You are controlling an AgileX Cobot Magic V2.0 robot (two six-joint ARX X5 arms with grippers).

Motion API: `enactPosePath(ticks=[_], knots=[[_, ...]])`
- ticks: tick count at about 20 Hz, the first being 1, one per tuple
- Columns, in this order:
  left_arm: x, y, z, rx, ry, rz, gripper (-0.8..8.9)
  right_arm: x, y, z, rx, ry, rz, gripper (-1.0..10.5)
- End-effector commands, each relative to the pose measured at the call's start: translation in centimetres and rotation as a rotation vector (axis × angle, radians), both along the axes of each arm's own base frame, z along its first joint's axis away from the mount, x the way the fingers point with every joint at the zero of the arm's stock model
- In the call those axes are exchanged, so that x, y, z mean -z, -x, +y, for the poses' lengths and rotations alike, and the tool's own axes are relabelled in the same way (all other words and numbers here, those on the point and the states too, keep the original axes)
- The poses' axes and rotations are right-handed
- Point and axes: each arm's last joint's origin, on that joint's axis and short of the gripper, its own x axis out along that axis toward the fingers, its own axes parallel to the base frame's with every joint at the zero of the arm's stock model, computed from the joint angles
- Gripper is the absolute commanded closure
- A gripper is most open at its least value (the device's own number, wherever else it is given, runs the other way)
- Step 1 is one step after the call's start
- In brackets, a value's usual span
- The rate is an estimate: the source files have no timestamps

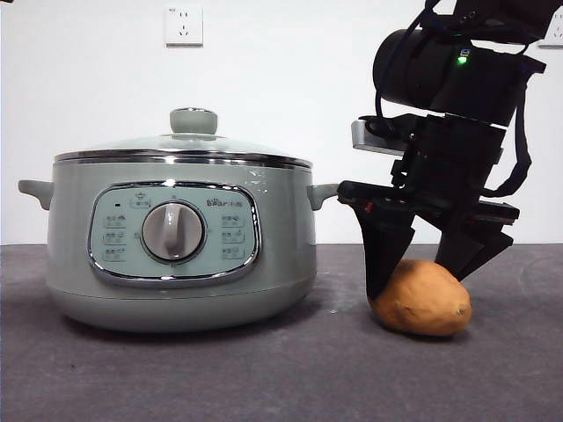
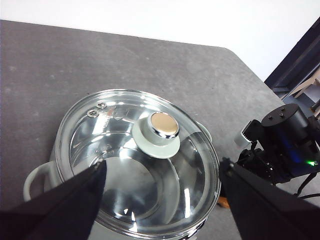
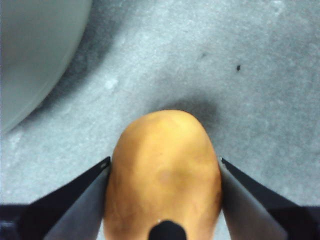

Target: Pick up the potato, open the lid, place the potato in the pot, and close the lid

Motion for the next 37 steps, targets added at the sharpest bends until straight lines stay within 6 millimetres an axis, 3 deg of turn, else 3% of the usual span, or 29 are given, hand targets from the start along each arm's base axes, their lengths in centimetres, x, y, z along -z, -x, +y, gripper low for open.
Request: enactPosePath(ticks=[1, 8, 11, 16, 20, 24, 30, 34, 35, 37], knots=[[-0.1, 0.1, 0.0, 0.005, 0.001, -0.002, 4.36, -0.3, 0.5, -0.2, -0.002, 0.017, 0.025, 9.6], [-0.1, -0.3, -0.6, 0.040, 0.001, -0.012, 4.36, -5.9, 4.2, -2.5, 0.001, 0.005, -0.002, 9.5], [0.0, -1.6, -2.0, 0.094, 0.006, -0.033, 4.36, -8.5, 6.3, -3.8, 0.002, -0.022, -0.050, 9.5], [0.4, -4.5, -5.7, 0.097, -0.090, -0.021, 4.36, -11.0, 8.7, -5.2, 0.004, -0.058, -0.115, 9.5], [0.5, -7.0, -8.8, 0.071, -0.195, -0.026, 4.37, -11.5, 9.6, -5.7, 0.005, -0.057, -0.116, 9.5], [2.1, -9.7, -10.8, 0.055, -0.258, -0.002, 4.38, -11.5, 9.7, -6.0, 0.025, -0.013, -0.116, 9.5], [4.8, -11.8, -11.8, 0.026, -0.339, 0.054, 4.39, -11.5, 9.7, -6.0, 0.027, -0.009, -0.120, 9.5], [5.4, -12.1, -12.0, 0.033, -0.347, 0.074, 4.49, -11.5, 9.7, -6.0, 0.028, -0.010, -0.120, 9.5], [5.3, -12.0, -12.1, 0.038, -0.347, 0.073, 5.20, -11.5, 9.7, -6.0, 0.028, -0.010, -0.120, 9.5], [5.4, -11.9, -12.3, 0.054, -0.346, 0.074, 7.51, -11.5, 9.7, -6.0, 0.028, -0.011, -0.122, 9.5]])
